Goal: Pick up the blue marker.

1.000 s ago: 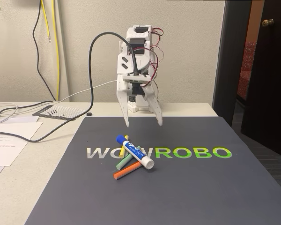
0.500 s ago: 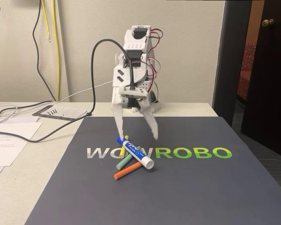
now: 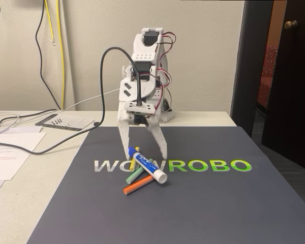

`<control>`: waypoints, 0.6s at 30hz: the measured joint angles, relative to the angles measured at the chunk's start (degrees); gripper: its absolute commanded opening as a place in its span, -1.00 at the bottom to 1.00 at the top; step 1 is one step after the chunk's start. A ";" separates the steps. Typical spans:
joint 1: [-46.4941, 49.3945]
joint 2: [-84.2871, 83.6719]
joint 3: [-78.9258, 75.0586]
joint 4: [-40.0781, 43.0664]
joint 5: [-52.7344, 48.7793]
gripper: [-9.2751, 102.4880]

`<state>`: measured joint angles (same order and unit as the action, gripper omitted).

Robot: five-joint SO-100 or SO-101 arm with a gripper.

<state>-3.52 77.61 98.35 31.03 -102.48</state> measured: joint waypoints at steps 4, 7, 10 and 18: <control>0.62 -1.76 -0.09 -1.93 -0.70 -0.19; 1.14 -2.64 -0.09 -2.90 -1.05 -0.19; 1.14 -2.81 -0.09 -3.08 -1.05 -0.20; 1.14 -2.81 0.44 -3.34 -1.05 -0.28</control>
<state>-2.37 74.79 98.79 27.69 -103.54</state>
